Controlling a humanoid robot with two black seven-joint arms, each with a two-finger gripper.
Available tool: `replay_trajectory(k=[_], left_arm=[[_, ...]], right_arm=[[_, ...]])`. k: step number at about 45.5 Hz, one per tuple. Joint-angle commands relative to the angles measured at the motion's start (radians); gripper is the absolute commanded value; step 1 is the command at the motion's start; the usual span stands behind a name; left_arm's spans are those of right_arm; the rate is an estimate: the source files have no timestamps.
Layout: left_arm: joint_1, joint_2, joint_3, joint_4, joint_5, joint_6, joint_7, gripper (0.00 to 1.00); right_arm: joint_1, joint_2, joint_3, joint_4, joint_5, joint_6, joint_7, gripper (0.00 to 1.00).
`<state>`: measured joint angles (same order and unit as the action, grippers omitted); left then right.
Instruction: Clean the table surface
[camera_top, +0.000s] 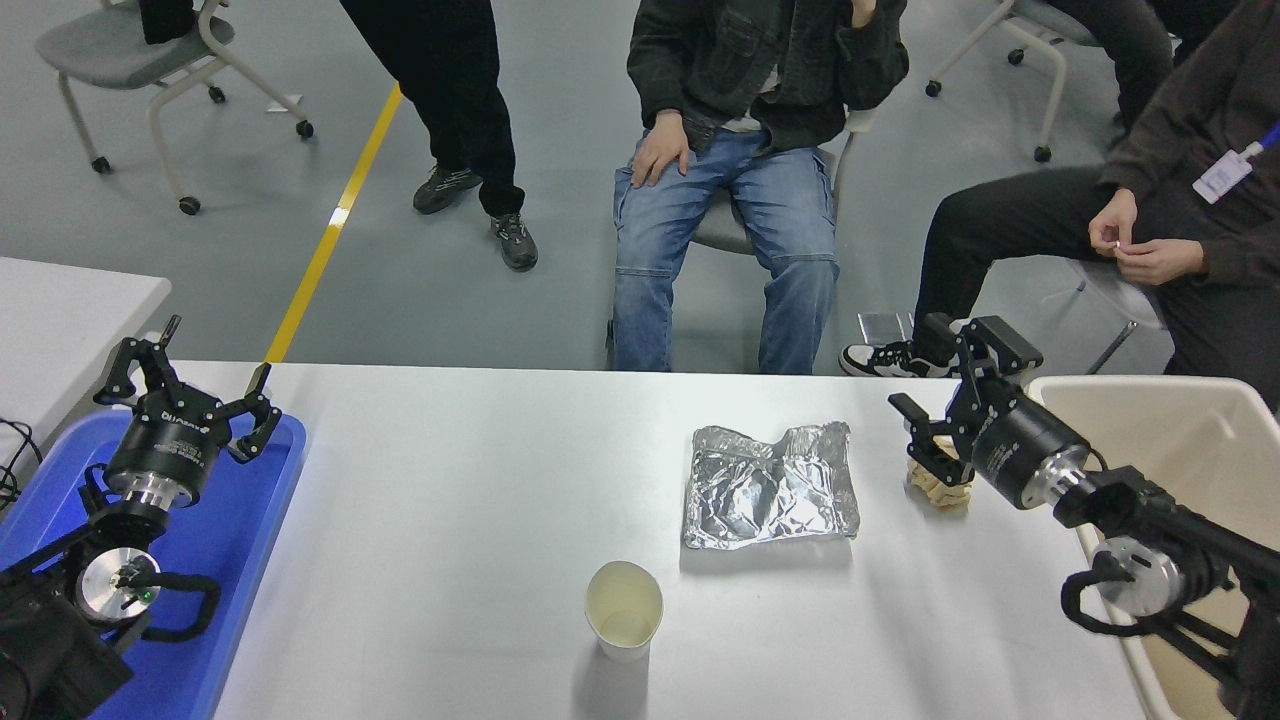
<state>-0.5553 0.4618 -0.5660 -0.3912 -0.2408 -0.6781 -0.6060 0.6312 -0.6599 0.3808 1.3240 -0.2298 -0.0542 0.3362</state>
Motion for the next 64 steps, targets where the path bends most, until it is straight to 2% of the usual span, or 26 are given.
replay_trajectory(k=[1,14,26,38,43,51,64], left_arm=[[0.000,0.000,0.000,0.000,0.000,0.000,0.000,1.00],[0.000,0.000,0.000,0.000,0.000,0.000,0.000,1.00],[0.000,0.000,0.000,0.000,0.000,0.000,0.000,1.00],[0.000,0.000,0.000,0.000,0.000,0.000,0.000,1.00],[0.000,0.001,0.000,0.000,0.000,0.000,0.000,1.00],[0.000,0.000,0.000,0.000,0.000,0.000,0.000,1.00],[0.000,0.000,0.000,0.000,0.000,0.000,0.000,1.00]], right_arm=[[0.143,-0.044,-0.194,0.142,-0.035,-0.053,-0.025,0.99],[0.352,-0.118,-0.359,0.271,-0.253,-0.042,-0.210,0.99],[0.449,-0.110,-0.421,0.394,-0.275,-0.033,-0.431,0.99],[0.458,-0.052,-0.405,0.421,-0.322,0.082,-0.450,0.99],[0.459,0.003,-0.381,0.421,-0.356,0.083,-0.470,0.99],[0.463,0.141,-0.396,0.368,-0.405,0.082,-0.603,0.99],[0.441,0.217,-0.462,0.267,-0.477,0.071,-0.637,0.98]])
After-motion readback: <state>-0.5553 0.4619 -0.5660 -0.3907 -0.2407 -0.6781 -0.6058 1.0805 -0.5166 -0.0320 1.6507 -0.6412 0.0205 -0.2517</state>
